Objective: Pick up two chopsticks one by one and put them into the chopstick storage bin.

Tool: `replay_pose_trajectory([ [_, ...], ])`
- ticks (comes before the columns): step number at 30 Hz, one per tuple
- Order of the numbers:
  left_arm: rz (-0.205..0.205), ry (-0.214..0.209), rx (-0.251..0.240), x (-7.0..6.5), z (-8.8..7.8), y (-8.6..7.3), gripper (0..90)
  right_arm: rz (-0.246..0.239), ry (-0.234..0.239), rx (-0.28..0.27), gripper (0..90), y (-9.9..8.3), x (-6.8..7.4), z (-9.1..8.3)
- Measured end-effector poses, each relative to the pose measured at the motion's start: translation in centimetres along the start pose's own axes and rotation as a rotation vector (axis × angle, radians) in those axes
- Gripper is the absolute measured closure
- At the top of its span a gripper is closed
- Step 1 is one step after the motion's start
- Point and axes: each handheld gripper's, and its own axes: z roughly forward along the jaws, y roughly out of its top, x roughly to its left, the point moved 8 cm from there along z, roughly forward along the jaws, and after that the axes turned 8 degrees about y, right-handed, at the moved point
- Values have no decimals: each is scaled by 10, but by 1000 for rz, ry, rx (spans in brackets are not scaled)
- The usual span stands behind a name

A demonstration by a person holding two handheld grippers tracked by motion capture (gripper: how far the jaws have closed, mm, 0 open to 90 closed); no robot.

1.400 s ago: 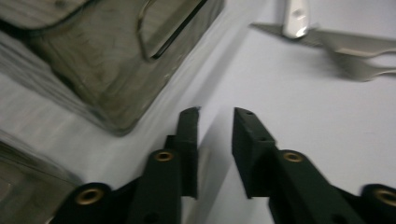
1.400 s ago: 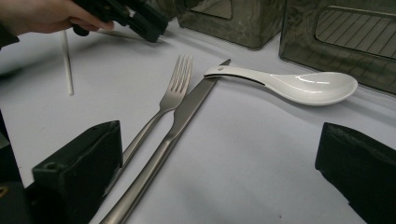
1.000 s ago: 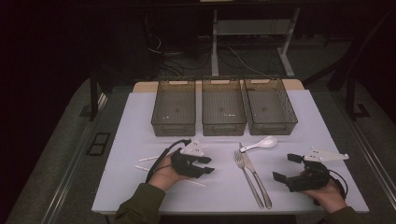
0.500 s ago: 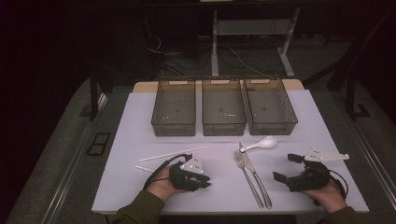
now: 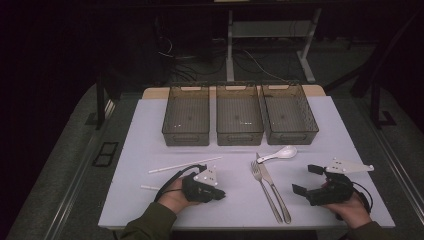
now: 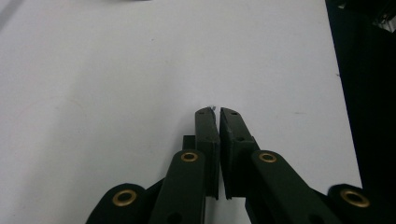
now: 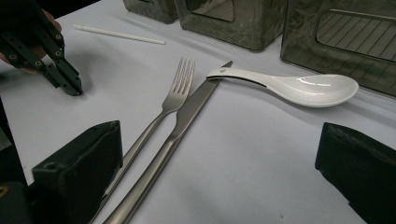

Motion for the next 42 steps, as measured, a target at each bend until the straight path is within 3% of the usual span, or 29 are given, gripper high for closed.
replay_pose_trajectory([
  [6,-29,38,-23,11,1,7,864,0,0,1,9,0,0,0],
  [11,-93,113,-40,29,4,20,864,1,-1,3,9,0,-1,1],
  [19,-152,242,-7,66,21,31,864,5,-2,5,9,0,0,1],
  [22,-183,266,-5,76,24,34,865,2,0,4,9,0,-1,1],
  [28,-202,292,22,85,34,31,864,-1,0,2,9,0,-1,1],
  [33,-196,304,11,85,35,32,850,-1,2,4,9,0,0,1],
  [39,-227,293,-47,84,25,39,669,-4,2,3,9,0,0,0],
  [42,-243,290,-101,79,4,45,578,-4,2,3,9,0,0,0],
])
